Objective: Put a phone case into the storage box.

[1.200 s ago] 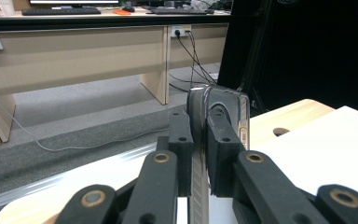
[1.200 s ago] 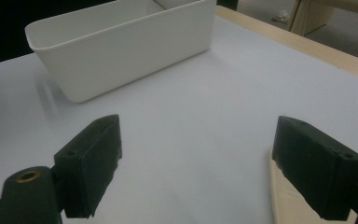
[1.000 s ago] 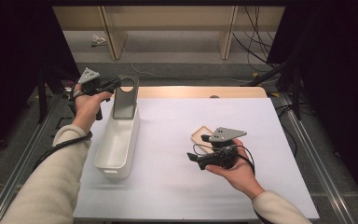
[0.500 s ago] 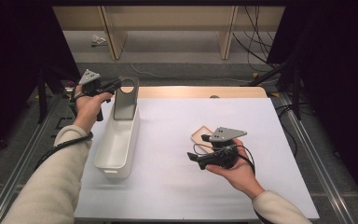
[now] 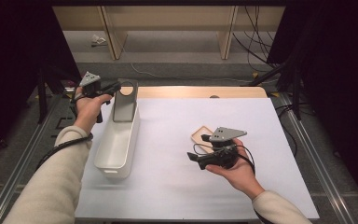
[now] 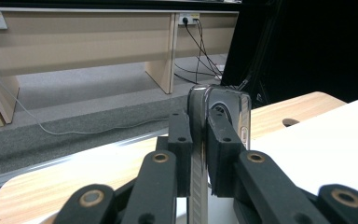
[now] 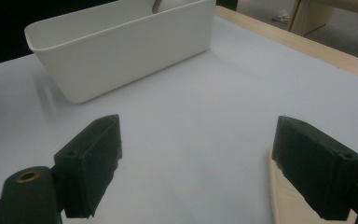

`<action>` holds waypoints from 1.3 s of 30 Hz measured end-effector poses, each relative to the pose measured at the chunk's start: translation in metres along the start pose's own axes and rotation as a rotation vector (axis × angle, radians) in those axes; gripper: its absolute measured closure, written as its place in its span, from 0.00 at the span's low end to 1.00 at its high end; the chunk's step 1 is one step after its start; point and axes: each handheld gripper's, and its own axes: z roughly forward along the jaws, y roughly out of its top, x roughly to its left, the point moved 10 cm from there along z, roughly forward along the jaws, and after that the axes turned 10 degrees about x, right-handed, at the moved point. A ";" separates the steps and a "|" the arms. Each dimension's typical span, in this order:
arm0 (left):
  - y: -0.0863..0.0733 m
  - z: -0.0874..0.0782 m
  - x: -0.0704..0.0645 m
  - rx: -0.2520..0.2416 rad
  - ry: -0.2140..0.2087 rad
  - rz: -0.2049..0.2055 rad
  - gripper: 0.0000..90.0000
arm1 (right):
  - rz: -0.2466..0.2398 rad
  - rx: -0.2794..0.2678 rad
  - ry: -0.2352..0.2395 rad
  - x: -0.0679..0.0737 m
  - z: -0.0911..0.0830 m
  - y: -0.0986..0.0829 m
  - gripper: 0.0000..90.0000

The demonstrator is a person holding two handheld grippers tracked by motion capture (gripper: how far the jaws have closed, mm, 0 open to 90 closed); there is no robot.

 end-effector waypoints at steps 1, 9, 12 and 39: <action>-0.001 0.000 0.000 0.003 0.000 0.000 0.90 | -0.001 0.000 0.000 0.000 0.000 0.000 0.18; -0.007 0.003 0.003 0.015 0.006 -0.008 0.90 | -0.001 0.002 0.000 0.000 0.000 0.000 0.19; -0.009 0.004 0.005 0.017 0.010 -0.015 0.90 | 0.000 0.002 0.003 0.000 0.000 0.000 0.18; -0.021 0.009 0.013 0.085 0.054 0.012 0.85 | 0.002 0.002 0.006 0.000 0.001 0.000 0.18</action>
